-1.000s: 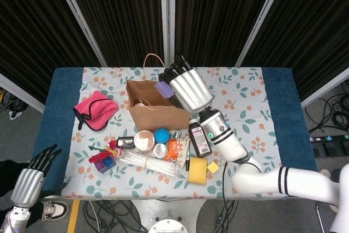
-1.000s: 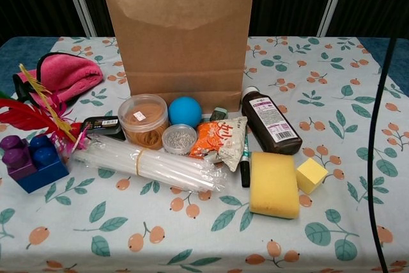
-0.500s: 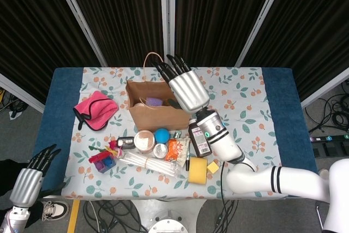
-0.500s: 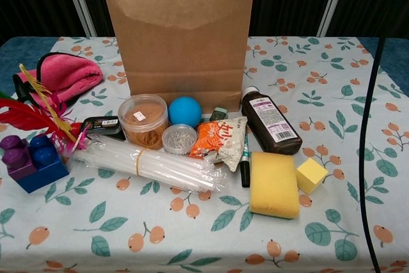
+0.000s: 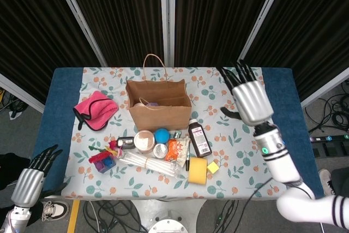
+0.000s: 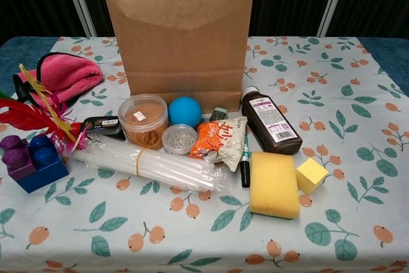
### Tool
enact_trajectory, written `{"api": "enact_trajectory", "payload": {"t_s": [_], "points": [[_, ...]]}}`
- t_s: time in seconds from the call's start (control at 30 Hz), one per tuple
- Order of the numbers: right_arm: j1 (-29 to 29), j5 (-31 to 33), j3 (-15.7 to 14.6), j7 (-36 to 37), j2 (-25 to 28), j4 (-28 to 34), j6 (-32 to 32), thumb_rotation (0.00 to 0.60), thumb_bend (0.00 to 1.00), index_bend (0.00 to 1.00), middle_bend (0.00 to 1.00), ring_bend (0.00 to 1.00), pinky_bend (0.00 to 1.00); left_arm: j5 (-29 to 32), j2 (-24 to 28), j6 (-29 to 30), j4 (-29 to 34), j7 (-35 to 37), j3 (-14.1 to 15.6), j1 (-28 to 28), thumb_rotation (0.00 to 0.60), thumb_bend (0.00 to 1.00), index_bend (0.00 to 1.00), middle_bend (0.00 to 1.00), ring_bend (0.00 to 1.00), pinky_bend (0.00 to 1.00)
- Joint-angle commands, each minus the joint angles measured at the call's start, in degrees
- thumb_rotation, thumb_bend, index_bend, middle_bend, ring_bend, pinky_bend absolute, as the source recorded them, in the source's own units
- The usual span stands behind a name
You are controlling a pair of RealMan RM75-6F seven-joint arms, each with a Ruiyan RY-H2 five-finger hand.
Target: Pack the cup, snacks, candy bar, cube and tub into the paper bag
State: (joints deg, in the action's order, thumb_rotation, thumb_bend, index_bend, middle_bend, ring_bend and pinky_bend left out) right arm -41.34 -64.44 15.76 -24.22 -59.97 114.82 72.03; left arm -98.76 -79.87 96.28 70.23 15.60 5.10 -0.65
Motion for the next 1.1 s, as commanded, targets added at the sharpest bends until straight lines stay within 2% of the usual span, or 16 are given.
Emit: {"api": "enact_trajectory", "payload": {"t_s": [0.03, 0.17, 0.27, 0.4, 0.6, 0.97, 1.1], "points": [[8.12, -7.50, -9.13, 5.27, 5.60, 2.85, -0.74, 0.600, 0.01, 0.08, 0.23, 0.05, 0.00, -0.04, -0.09, -0.01, -0.02, -0.39, -0.03, -0.02, 0.600, 0.16, 0.18, 0.18, 0.13, 0.20], [12.52, -13.83, -15.13, 8.82, 5.60, 1.32, -1.49, 0.600, 0.01, 0.10, 0.25, 0.06, 0.00, -0.10, -0.16, -0.16, -0.07, -0.87, 0.07, -0.02, 0.600, 0.16, 0.18, 0.18, 0.13, 0.20], [14.44, -18.26, -18.41, 10.40, 4.69, 0.02, -2.49, 0.600, 0.01, 0.12, 0.26, 0.07, 0.00, -0.23, -0.20, -0.25, -0.18, -1.12, 0.22, -0.01, 0.600, 0.16, 0.18, 0.18, 0.13, 0.20], [15.21, -22.71, -20.30, 10.41, 2.35, -1.01, -3.81, 0.600, 0.01, 0.13, 0.27, 0.08, 0.00, -0.34, -0.37, -0.25, -0.43, -1.44, 0.25, -0.03, 0.600, 0.16, 0.18, 0.18, 0.12, 0.20], [13.21, -24.20, -18.72, 7.10, -3.71, -0.91, -7.45, 0.600, 0.02, 0.15, 0.28, 0.09, 0.00, -0.41, -0.42, 0.03, -0.74, -1.56, 0.23, 0.05, 0.600, 0.16, 0.18, 0.18, 0.12, 0.20], [8.48, -18.06, -14.59, -3.74, -14.92, -2.18, -14.41, 0.600, 0.01, 0.15, 0.28, 0.09, 0.00, -0.03, -0.43, 0.46, -0.75, -0.72, -0.19, 0.07, 0.600, 0.16, 0.18, 0.18, 0.13, 0.20], [5.23, -16.53, -11.92, -6.52, -19.38, -5.15, -16.99, 0.600, 0.01, 0.15, 0.28, 0.09, 0.00, 0.11, -0.45, 0.88, -0.84, -0.57, -0.47, 0.15, 0.600, 0.16, 0.18, 0.18, 0.12, 0.20]]}}
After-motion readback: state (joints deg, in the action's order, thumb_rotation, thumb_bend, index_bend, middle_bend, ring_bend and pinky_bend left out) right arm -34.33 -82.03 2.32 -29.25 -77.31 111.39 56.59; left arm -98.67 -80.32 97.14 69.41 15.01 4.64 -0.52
